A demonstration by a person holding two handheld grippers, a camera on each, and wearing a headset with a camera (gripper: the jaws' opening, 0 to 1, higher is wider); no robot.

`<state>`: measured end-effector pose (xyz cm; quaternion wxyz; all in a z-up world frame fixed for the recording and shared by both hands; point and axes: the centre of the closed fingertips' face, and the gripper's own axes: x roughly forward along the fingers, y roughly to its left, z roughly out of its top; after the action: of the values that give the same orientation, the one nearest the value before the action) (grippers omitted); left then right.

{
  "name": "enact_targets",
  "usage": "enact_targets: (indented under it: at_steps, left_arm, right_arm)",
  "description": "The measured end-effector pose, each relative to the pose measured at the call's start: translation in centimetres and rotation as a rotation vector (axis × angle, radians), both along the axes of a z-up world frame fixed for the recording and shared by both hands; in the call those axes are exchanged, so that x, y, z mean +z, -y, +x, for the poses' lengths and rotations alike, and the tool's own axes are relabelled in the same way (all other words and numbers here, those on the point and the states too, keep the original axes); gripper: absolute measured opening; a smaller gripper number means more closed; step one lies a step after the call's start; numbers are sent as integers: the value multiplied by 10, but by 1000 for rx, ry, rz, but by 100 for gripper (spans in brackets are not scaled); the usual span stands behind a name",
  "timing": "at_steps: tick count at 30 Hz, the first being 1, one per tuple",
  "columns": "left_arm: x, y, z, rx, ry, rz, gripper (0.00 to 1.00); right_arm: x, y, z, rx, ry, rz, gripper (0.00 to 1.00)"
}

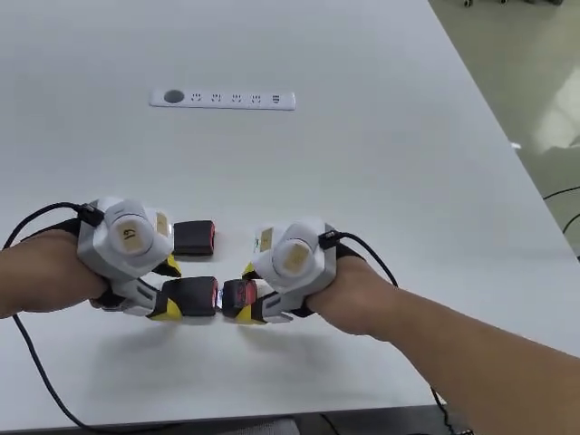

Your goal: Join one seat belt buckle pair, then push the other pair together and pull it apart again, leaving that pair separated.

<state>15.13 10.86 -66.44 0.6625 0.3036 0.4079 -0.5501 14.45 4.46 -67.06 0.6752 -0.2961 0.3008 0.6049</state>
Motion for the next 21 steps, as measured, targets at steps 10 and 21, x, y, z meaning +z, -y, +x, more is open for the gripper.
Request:
enact_targets:
  at_steps: [10, 21]
  left_arm:
    - [14, -6, 50, 49, 55, -55, 37]
    - [10, 0, 75, 28, 81, -24, 41]
  right_arm:
    - [17, 32, 32, -40, 20, -7, 32]
    - [15, 78, 67, -93, 34, -41, 32]
